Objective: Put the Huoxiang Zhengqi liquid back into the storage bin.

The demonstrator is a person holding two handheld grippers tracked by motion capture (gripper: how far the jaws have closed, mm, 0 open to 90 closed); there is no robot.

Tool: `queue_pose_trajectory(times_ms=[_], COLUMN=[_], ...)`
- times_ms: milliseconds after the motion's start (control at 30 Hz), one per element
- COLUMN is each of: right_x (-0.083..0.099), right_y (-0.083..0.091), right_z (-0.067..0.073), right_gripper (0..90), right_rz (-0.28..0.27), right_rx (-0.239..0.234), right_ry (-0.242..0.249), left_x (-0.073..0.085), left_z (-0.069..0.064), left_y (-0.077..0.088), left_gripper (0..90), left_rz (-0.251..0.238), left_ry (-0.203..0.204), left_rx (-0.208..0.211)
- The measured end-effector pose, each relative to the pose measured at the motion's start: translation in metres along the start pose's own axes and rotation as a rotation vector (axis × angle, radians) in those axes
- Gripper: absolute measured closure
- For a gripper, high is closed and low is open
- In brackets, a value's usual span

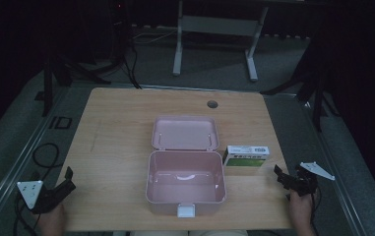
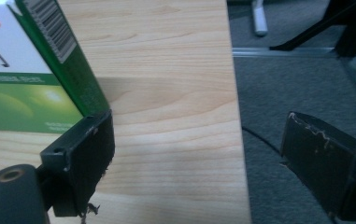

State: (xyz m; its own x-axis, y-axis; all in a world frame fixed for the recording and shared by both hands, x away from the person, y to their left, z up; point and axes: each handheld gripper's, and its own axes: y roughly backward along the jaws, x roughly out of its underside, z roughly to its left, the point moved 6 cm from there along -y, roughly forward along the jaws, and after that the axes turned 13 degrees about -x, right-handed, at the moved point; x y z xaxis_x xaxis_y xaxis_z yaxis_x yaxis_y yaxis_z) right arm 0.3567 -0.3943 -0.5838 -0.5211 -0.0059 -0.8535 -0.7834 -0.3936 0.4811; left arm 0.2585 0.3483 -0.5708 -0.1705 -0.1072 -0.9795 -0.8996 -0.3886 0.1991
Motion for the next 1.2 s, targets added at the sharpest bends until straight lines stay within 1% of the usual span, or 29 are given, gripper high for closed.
queue_pose_trajectory(times_ms=[67,100,133,167,200,233,267,300,333,367,467,500,567,667,700,733,767,800,833,867,900,967,1000,1033,1100,1133,1167,1200], right_x=[0.0,0.001,0.001,0.002,0.002,0.003,0.003,0.003,0.003,0.004,0.004,0.004,0.004,0.005,0.005,0.005,0.005,0.006,0.007,0.008,0.008,0.01,0.01,0.011,0.013,0.014,0.015,0.015], right_y=[0.0,-0.001,-0.002,-0.004,-0.004,-0.005,-0.005,-0.005,-0.005,-0.007,-0.008,-0.008,-0.008,-0.008,-0.008,-0.008,-0.008,-0.009,-0.01,-0.01,-0.01,-0.011,-0.01,-0.01,-0.009,-0.008,-0.007,-0.006], right_z=[0.0,0.001,0.0,0.0,0.0,0.001,0.003,0.004,0.004,0.006,0.006,0.007,0.009,0.011,0.011,0.012,0.014,0.016,0.02,0.021,0.023,0.028,0.03,0.033,0.039,0.043,0.046,0.049], right_gripper=[10.0,10.0,10.1,10.1,10.1,10.1,10.1,10.0,10.0,10.0,10.0,10.0,10.0,10.0,10.0,10.0,10.0,10.0,10.0,10.0,10.0,10.0,10.0,10.0,10.1,12.2,13.1,13.0], right_rz=[0.004,0.019,0.034,0.059,0.059,0.082,0.089,0.094,0.094,0.127,0.146,0.15,0.162,0.187,0.187,0.197,0.216,0.24,0.272,0.297,0.304,0.349,0.368,0.397,0.44,0.471,0.483,0.506], right_rx=[-0.007,-0.011,-0.003,0.002,0.002,0.006,0.007,-0.008,-0.008,-0.049,-0.117,-0.152,-0.201,-0.26,-0.26,-0.26,-0.278,-0.284,-0.315,-0.326,-0.32,-0.358,-0.366,-0.397,-0.43,-0.443,-0.45,-0.469], right_ry=[-0.006,-0.002,-0.005,-0.002,-0.002,0.004,0.022,0.036,0.036,0.048,0.043,0.043,0.047,0.049,0.049,0.067,0.077,0.093,0.109,0.124,0.153,0.176,0.196,0.206,0.239,0.266,0.289,0.296], left_x=[0.0,0.0,0.0,0.0,0.0,0.0,0.0,0.0,0.0,0.0,0.0,0.001,0.001,0.001,0.001,0.001,0.001,0.001,0.001,0.001,0.001,0.001,0.001,0.001,0.001,0.001,0.002,0.002], left_z=[0.001,0.001,0.0,0.0,0.0,-0.001,-0.001,-0.001,-0.001,0.0,-0.001,-0.001,-0.002,-0.002,-0.002,-0.002,-0.003,-0.003,-0.003,-0.003,-0.003,-0.004,-0.004,-0.004,-0.004,-0.004,-0.005,-0.005], left_y=[0.0,0.0,0.0,0.0,0.0,0.0,0.0,0.0,0.0,0.0,0.0,0.0,0.0,-0.001,-0.001,-0.001,-0.001,-0.001,-0.001,-0.001,-0.001,-0.001,-0.001,-0.001,-0.001,-0.001,-0.001,-0.001], left_gripper=[2.1,2.1,2.0,2.1,2.1,2.1,2.0,2.1,2.1,2.0,2.0,2.0,2.0,2.0,2.0,2.0,2.0,2.1,2.0,2.0,2.0,2.0,2.0,2.0,2.0,2.0,2.0,2.0], left_rz=[-0.004,-0.005,-0.005,-0.005,-0.005,-0.004,-0.006,-0.006,-0.006,-0.005,-0.003,-0.002,0.002,0.004,0.005,0.005,0.006,0.007,0.007,0.006,0.007,0.008,0.008,0.009,0.009,0.009,0.01,0.01], left_ry=[0.004,0.004,0.001,-0.001,-0.001,-0.002,-0.002,-0.002,-0.002,0.004,0.005,0.001,-0.005,-0.007,-0.007,-0.007,-0.008,-0.009,-0.009,-0.01,-0.013,-0.016,-0.017,-0.019,-0.02,-0.021,-0.022,-0.021], left_rx=[-0.007,-0.007,-0.007,-0.006,-0.006,-0.008,-0.009,-0.01,-0.01,-0.007,-0.001,0.0,0.005,0.009,0.01,0.009,0.013,0.013,0.016,0.017,0.016,0.019,0.02,0.021,0.023,0.025,0.026,0.027])
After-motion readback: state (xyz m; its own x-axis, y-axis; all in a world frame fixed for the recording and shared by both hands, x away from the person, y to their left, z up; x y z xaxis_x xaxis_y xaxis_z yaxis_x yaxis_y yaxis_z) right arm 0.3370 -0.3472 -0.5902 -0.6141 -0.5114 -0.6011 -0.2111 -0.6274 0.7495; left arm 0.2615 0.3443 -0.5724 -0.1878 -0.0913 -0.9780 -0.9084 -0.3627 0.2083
